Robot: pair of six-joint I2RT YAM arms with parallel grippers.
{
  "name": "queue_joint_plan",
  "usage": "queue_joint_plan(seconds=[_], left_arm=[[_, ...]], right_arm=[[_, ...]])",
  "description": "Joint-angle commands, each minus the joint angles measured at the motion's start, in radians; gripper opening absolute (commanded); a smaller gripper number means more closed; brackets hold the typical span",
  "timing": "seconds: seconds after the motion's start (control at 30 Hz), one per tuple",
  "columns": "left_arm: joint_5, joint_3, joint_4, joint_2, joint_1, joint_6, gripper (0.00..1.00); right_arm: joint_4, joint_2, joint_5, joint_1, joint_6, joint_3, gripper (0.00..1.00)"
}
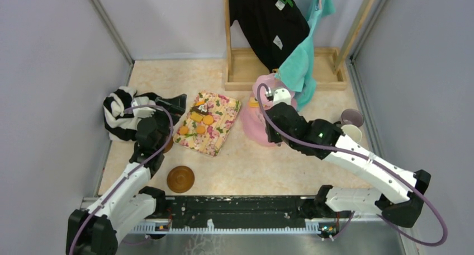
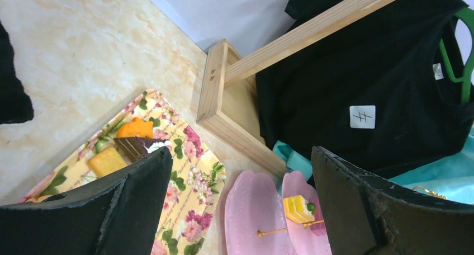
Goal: Serve the afternoon tea
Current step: Place the desert on the desert table, then pick up the desert from the tray.
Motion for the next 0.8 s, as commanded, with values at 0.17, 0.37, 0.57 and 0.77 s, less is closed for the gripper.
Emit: queue_joint_plan(seconds=[0.17, 0.37, 0.57, 0.77], left_arm=[[0.021, 0.044, -0.189, -0.059, 0.031, -0.052, 0.99], [0.096, 0.08, -0.284, -0.049, 0.105, -0.105, 0.99], [0.17, 0.106, -0.341, -0.026, 0.195, -0.153, 0.99], [0.229, 0.075, -0.32, 0.013, 0.26, -0.233, 0.99]], right_arm=[[0.126, 0.128, 0.042, 0.135, -0.01, 0.11, 0.24], [0.237, 0.302, -0.011, 0.137, -0.116, 0.21, 0.24], [0.251, 0.524, -0.014, 0.129, -0.267, 0.408, 0.28], [0.229, 0.742, -0.16, 0.073, -0.377, 0.629, 0.32]])
